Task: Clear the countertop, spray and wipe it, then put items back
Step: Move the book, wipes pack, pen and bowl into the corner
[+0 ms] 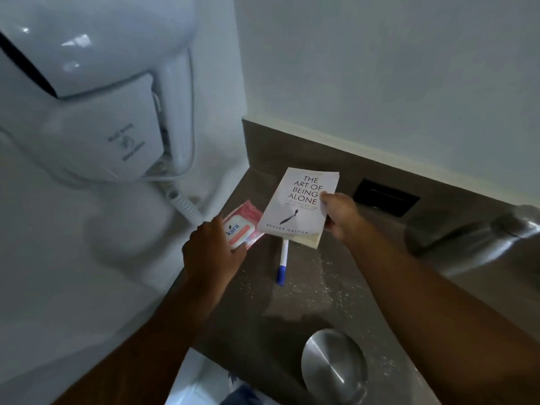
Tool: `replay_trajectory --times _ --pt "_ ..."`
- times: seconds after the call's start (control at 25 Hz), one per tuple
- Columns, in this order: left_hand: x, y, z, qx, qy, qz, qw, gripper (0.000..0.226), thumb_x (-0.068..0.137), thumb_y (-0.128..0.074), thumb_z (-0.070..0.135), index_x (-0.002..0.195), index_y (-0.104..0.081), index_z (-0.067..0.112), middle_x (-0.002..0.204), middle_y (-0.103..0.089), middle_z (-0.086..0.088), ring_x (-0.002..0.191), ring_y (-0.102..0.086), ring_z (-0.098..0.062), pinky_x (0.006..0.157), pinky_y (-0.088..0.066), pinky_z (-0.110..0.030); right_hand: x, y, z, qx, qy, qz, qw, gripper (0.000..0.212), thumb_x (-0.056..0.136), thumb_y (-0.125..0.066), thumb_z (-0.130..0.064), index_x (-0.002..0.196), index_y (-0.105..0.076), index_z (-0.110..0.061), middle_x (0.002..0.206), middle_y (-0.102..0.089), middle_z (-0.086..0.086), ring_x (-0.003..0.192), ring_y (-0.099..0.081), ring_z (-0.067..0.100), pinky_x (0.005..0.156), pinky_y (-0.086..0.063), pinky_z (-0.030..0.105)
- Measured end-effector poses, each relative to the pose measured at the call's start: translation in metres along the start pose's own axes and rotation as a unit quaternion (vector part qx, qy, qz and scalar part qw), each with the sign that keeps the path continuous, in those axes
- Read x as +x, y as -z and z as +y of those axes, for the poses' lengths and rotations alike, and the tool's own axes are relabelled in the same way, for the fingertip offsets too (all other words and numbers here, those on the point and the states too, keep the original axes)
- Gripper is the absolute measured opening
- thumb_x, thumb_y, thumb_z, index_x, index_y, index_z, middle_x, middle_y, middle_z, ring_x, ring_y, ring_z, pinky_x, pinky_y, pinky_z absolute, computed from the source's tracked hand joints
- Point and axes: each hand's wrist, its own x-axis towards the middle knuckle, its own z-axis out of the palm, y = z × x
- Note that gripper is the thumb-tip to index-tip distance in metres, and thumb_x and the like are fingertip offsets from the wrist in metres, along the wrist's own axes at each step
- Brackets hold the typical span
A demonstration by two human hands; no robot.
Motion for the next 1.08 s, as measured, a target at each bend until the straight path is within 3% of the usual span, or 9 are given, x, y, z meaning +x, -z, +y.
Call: replay_trajectory --times 0.16,0.32,0.4,0.52,0.56,0.76,0.88,0.96,1.08 --pt "-0.018 -0.011 -0.025 0.032 0.046 0.005 0.998 0.083 0.072 -0.066 0.069 0.131 -0.042 0.016 0.113 -0.060 -0.010 0.096 -0.063 -0.025 0.079 -0.055 -0.038 0.050 -0.056 0.000 0.018 -0.063 -0.044 0.997 0.021 0.103 -0.045 -0.019 0.119 -0.059 -0.016 0.092 -0.068 0.000 0.078 -0.065 0.016 0.055 -0.050 0.029" --pt "-0.032 -0.015 -0.044 0.054 0.060 -0.002 0.997 0.083 0.069 -0.068 0.068 0.128 -0.049 0.014 0.109 -0.063 -0.010 0.091 -0.064 -0.025 0.075 -0.054 -0.036 0.078 -0.105 0.014 0.012 -0.100 -0.060 0.993 0.017 0.105 -0.041 -0.020 0.112 -0.056 -0.017 0.103 -0.066 0.002 0.073 -0.063 0.015 0.050 -0.049 0.033" --pt "-0.038 -0.017 -0.054 0.048 0.064 0.002 0.997 0.080 0.066 -0.074 0.066 0.123 -0.055 0.013 0.103 -0.066 -0.010 0.086 -0.066 -0.025 0.072 -0.055 -0.037 0.091 -0.122 0.017 -0.013 -0.084 -0.061 0.994 0.024 0.104 -0.042 -0.017 0.126 -0.051 -0.013 0.115 -0.064 0.007 0.082 -0.065 0.021 0.058 -0.053 0.040" --pt "-0.044 -0.018 -0.064 0.036 0.072 0.007 0.997 0.080 0.063 -0.078 0.063 0.120 -0.059 0.011 0.100 -0.067 -0.011 0.084 -0.067 -0.026 0.073 -0.057 -0.039 0.113 -0.134 0.022 -0.107 -0.034 -0.057 0.992 0.044 0.099 -0.048 -0.014 0.140 -0.042 -0.002 0.140 -0.052 0.019 0.121 -0.057 0.034 0.097 -0.051 0.047" --pt "-0.044 -0.019 -0.066 0.030 0.072 0.008 0.997 0.079 0.063 -0.079 0.063 0.120 -0.060 0.010 0.100 -0.068 -0.012 0.084 -0.068 -0.026 0.074 -0.057 -0.039 0.115 -0.135 0.023 -0.127 -0.025 -0.045 0.991 0.045 0.097 -0.052 -0.016 0.140 -0.043 -0.002 0.141 -0.051 0.019 0.125 -0.054 0.035 0.101 -0.049 0.046" --pt "-0.039 -0.017 -0.055 0.022 0.059 -0.001 0.998 0.077 0.071 -0.071 0.065 0.127 -0.051 0.016 0.108 -0.063 -0.006 0.093 -0.063 -0.020 0.077 -0.054 -0.033 0.110 -0.124 0.013 -0.261 0.013 0.026 0.965 0.048 0.090 -0.068 -0.029 0.130 -0.053 -0.006 0.131 -0.062 0.014 0.118 -0.061 0.032 0.096 -0.052 0.040" --pt "-0.024 -0.019 -0.042 -0.007 0.014 0.003 1.000 0.077 0.073 -0.069 0.062 0.131 -0.048 0.016 0.114 -0.060 -0.007 0.098 -0.061 -0.022 0.080 -0.055 -0.036 0.080 -0.088 0.000 -0.392 0.099 0.052 0.913 0.034 0.093 -0.057 -0.025 0.120 -0.063 -0.004 0.120 -0.066 0.016 0.110 -0.063 0.033 0.069 -0.047 0.028" --pt "-0.003 -0.025 -0.027 -0.051 -0.042 -0.003 0.998 0.075 0.073 -0.072 0.056 0.131 -0.046 0.016 0.117 -0.059 -0.007 0.102 -0.060 -0.022 0.081 -0.055 -0.037 0.049 -0.060 0.006 -0.440 0.144 0.054 0.885 0.030 0.095 -0.052 -0.026 0.110 -0.070 -0.007 0.112 -0.069 0.016 0.102 -0.066 0.033 0.076 -0.052 0.033" --pt "0.048 -0.042 -0.005 -0.098 -0.127 -0.028 0.987 0.074 0.076 -0.075 0.049 0.135 -0.043 0.018 0.127 -0.056 -0.007 0.112 -0.055 -0.021 0.090 -0.053 -0.036 0.006 -0.023 0.038 -0.406 0.121 0.033 0.905 0.025 0.097 -0.054 -0.026 0.107 -0.068 -0.009 0.108 -0.069 0.016 0.098 -0.067 0.035 0.088 -0.055 0.047"
